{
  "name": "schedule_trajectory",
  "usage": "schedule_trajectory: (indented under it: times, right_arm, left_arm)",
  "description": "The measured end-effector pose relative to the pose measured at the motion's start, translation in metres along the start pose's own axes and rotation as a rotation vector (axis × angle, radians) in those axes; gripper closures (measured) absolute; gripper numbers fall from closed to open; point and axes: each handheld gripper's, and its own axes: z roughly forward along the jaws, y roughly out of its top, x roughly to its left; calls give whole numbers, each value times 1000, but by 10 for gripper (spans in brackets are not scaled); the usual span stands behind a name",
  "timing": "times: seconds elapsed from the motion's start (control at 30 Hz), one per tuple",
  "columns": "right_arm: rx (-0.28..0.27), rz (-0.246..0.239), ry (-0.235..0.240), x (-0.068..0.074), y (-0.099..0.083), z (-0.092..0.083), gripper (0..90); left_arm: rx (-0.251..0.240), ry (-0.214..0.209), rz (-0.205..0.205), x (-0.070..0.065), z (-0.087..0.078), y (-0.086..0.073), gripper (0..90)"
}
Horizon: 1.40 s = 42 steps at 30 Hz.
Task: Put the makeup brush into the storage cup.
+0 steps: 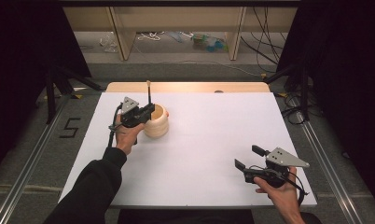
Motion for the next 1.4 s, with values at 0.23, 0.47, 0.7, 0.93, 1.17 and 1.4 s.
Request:
schedule_trajectory:
  times: [0.23, 0.47, 0.7, 0.93, 1.17, 1.4]
  right_arm:
    - [-5, -3, 7, 0, 0, 1, 169]
    - [12, -7, -2, 0, 0, -1, 169]
    - [5, -2, 6, 0, 0, 0, 168]
    - [-2, -1, 7, -1, 0, 0, 168]
    - [-6, 3, 4, -1, 1, -1, 168]
    - [-16, 8, -8, -3, 0, -1, 168]
  left_arm:
    - [11, 1, 2, 0, -1, -3, 833]
    - [-13, 32, -12, -1, -4, 0, 509]
    - [-23, 49, -35, 2, -14, 6, 370]
    - [-30, 44, -59, 1, -30, 12, 319]
    - [-22, 13, -2, -15, -53, 19, 296]
    - [-15, 4, -28, -19, -75, 10, 295]
